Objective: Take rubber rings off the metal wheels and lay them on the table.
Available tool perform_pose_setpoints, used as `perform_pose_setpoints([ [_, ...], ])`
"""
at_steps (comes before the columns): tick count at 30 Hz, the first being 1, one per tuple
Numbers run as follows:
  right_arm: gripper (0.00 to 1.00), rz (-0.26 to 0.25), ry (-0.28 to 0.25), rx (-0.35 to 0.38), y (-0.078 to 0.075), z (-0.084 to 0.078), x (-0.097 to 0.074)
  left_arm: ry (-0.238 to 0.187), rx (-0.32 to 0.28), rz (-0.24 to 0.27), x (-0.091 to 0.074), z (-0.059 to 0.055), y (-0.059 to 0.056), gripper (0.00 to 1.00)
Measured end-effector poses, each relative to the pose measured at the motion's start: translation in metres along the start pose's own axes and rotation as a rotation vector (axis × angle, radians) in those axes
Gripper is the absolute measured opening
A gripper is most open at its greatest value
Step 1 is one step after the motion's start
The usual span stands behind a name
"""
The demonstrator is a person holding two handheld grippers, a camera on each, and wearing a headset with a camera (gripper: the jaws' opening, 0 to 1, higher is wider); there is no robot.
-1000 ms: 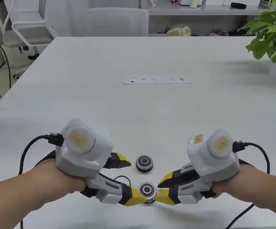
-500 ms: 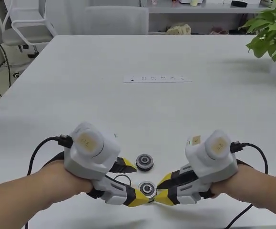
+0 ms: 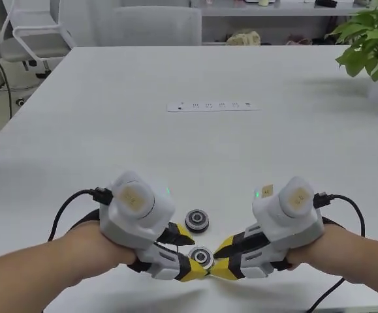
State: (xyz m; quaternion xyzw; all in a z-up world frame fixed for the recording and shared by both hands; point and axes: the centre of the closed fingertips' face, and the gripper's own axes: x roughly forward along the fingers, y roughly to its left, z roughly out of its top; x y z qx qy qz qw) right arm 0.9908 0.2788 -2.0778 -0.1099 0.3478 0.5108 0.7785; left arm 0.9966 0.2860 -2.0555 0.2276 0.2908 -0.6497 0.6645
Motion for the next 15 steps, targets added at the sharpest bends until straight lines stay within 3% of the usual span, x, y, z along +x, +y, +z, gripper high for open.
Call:
perform_pose_setpoints([
  [15, 0.14, 0.001, -0.007, 0.002, -0.0008, 0.0001, 0.0002, -0.022, -0.009, 0.004, 0.0044, 0.0006, -0.0010, 0.13],
])
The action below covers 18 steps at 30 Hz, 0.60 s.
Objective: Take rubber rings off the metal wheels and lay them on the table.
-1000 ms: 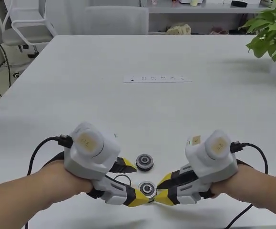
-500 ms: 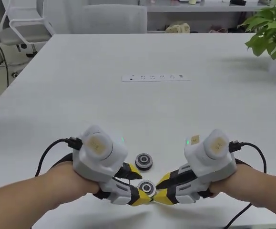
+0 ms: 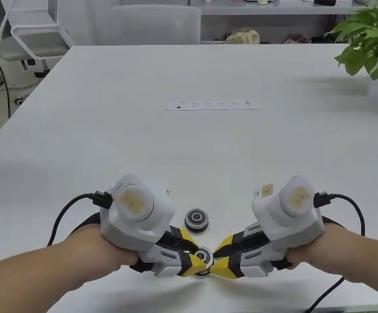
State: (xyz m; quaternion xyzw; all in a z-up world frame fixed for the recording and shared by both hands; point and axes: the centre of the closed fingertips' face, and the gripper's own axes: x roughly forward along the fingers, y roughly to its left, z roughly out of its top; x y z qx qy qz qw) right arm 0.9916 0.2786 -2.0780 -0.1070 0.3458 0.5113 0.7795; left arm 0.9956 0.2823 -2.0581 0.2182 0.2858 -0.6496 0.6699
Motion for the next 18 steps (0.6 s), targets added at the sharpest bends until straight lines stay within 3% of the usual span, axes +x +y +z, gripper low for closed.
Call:
perform_pose_setpoints([
  [11, 0.14, -0.003, -0.001, -0.012, 0.0002, -0.0001, 0.0001, -0.004, 0.110, 0.052, 0.0016, -0.0001, 0.0021, 0.09],
  [18, 0.13, -0.004, 0.004, -0.056, 0.0016, -0.0008, -0.0001, -0.020, 0.097, 0.062, 0.0019, 0.0005, 0.0029, 0.08],
])
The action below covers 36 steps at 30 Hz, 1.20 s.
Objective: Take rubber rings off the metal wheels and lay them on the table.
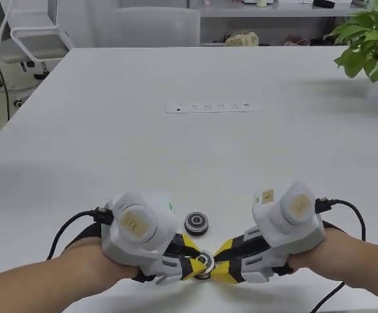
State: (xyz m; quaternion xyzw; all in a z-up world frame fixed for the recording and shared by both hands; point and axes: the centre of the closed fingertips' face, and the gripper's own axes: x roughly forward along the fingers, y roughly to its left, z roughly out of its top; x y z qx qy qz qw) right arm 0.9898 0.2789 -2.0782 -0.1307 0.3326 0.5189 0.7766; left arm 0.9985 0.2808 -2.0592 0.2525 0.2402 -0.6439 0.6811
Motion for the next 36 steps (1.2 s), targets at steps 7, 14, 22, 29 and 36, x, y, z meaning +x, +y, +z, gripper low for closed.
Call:
perform_pose_setpoints([
  [7, 0.06, 0.002, 0.010, 0.013, -0.0020, -0.0033, -0.0016, -0.004, 0.004, 0.005, 0.0002, 0.0003, 0.0002, 0.08],
  [14, 0.01, -0.001, 0.002, 0.062, -0.0024, -0.0034, -0.0020, -0.003, 0.001, 0.012, 0.0000, 0.0004, -0.0005, 0.08],
  [22, 0.00, 0.005, -0.015, 0.131, -0.0049, -0.0034, -0.0023, -0.003, -0.003, 0.013, -0.0001, 0.0001, -0.0001, 0.09],
  [29, 0.00, 0.020, -0.032, 0.206, -0.0059, -0.0038, -0.0044, -0.004, 0.013, 0.010, 0.0003, 0.0005, -0.0009, 0.09],
  [36, 0.00, 0.026, -0.043, 0.245, -0.0053, -0.0027, -0.0065, -0.008, 0.016, 0.007, 0.0005, 0.0009, -0.0010, 0.08],
])
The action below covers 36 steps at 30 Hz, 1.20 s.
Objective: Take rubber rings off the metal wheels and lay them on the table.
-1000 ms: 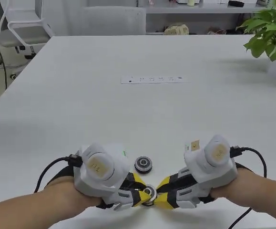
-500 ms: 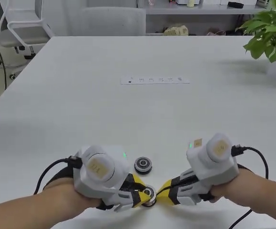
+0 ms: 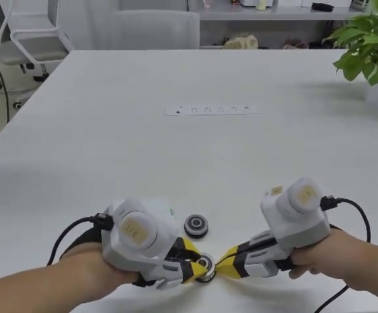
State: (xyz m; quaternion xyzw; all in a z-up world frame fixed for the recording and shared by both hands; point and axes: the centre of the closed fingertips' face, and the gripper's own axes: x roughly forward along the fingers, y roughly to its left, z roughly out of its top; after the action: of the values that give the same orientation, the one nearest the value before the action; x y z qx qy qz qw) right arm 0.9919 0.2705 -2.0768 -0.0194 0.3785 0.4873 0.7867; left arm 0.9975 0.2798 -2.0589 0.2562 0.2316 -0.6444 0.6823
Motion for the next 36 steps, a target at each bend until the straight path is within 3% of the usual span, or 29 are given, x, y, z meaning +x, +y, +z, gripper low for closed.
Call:
perform_pose_setpoints([
  [20, 0.00, 0.019, -0.066, 0.122, -0.001, 0.010, -0.008, -0.003, -0.001, 0.001, 0.001, 0.000, 0.001, 0.08],
  [36, 0.00, 0.030, -0.086, 0.140, 0.001, 0.013, -0.008, -0.005, 0.001, 0.003, 0.001, 0.000, 0.001, 0.08],
])
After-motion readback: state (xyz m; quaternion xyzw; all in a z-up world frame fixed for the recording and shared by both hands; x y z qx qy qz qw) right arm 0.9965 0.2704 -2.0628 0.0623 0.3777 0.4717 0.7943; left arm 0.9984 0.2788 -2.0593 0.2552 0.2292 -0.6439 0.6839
